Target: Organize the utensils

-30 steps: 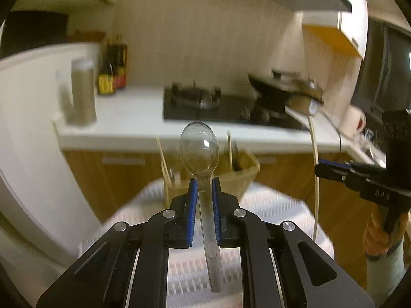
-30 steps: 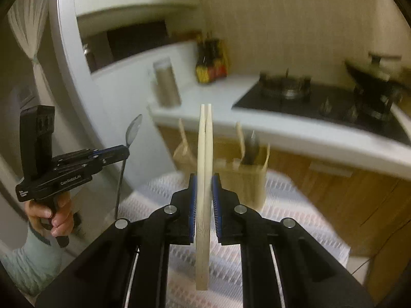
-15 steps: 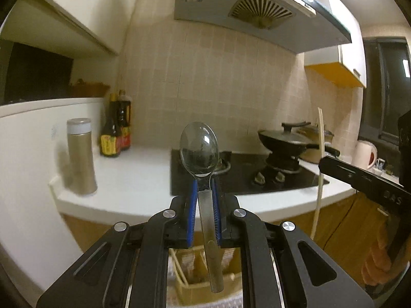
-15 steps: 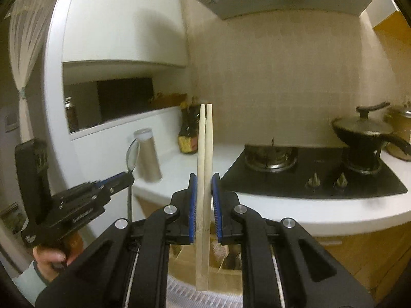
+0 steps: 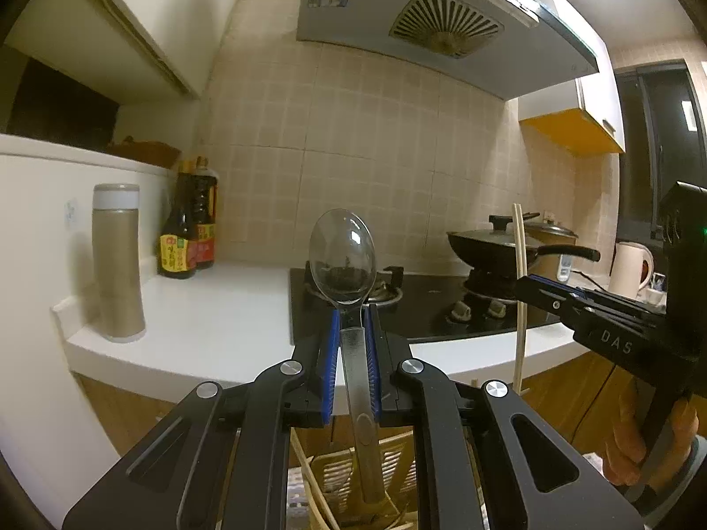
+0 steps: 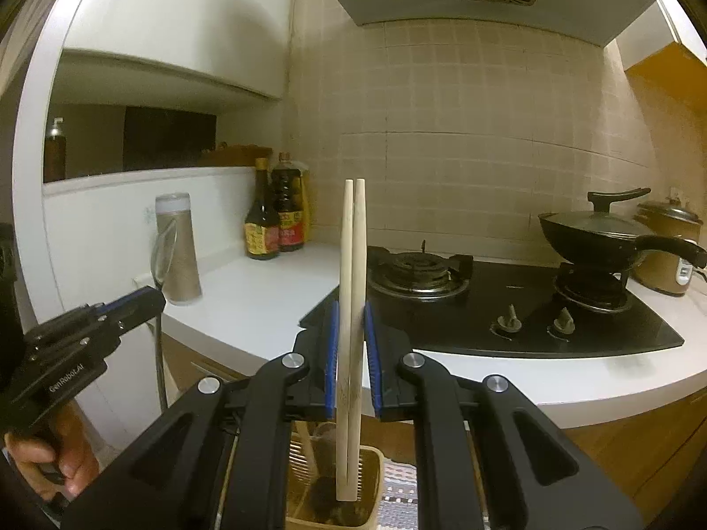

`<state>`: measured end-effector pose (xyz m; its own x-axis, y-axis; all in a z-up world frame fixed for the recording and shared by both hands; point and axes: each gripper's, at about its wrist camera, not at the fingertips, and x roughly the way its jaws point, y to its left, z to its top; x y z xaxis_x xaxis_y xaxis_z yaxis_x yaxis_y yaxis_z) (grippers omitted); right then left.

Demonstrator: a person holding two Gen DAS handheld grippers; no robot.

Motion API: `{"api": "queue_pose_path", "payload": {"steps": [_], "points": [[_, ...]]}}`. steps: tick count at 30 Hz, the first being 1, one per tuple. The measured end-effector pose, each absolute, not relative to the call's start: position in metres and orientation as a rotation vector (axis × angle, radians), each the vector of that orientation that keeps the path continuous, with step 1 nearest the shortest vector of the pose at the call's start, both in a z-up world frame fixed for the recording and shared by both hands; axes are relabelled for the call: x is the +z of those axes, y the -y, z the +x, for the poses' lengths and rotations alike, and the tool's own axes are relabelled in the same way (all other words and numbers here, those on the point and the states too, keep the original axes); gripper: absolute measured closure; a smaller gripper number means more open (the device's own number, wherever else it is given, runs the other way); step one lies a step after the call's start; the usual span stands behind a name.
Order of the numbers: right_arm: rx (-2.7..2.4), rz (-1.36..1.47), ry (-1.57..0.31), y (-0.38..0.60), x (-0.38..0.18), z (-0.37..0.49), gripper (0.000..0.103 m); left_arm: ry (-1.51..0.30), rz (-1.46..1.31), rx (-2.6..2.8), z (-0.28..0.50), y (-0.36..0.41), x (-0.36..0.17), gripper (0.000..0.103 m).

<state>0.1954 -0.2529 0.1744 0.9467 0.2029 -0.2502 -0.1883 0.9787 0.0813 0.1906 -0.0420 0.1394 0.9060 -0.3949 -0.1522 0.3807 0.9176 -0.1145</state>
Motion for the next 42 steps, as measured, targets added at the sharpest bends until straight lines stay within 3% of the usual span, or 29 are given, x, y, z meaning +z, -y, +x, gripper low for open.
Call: {"api": "queue_pose_path", "payload": {"steps": [14,33,36,38,40,42], "points": [[0.2,0.05,-0.294,0.249,0.14,0.198,0.093,-0.206,-0.109,-0.366,0.195,0.036,0.091,0.093],[0.246,0.063,-0.374,0.248,0.135,0.187,0.092,-0.248,-0.109,-0.416,0.18,0.033,0.093,0.092],[0.277,0.08,-0.411,0.251,0.133,0.183,0.08,-0.26,-0.128,-0.423,0.174,0.028,0.095,0.077],[0.289,0.093,-0.418,0.253,0.134,0.176,0.062,-0.26,-0.141,-0.422,0.168,0.022,0.098,0.06],[0.297,0.109,-0.417,0.257,0.134,0.163,0.054,-0.264,-0.16,-0.423,0.158,0.013,0.101,0.055],[0.304,0.116,-0.42,0.259,0.134,0.148,0.054,-0.273,-0.173,-0.432,0.15,0.007,0.104,0.055]]}}
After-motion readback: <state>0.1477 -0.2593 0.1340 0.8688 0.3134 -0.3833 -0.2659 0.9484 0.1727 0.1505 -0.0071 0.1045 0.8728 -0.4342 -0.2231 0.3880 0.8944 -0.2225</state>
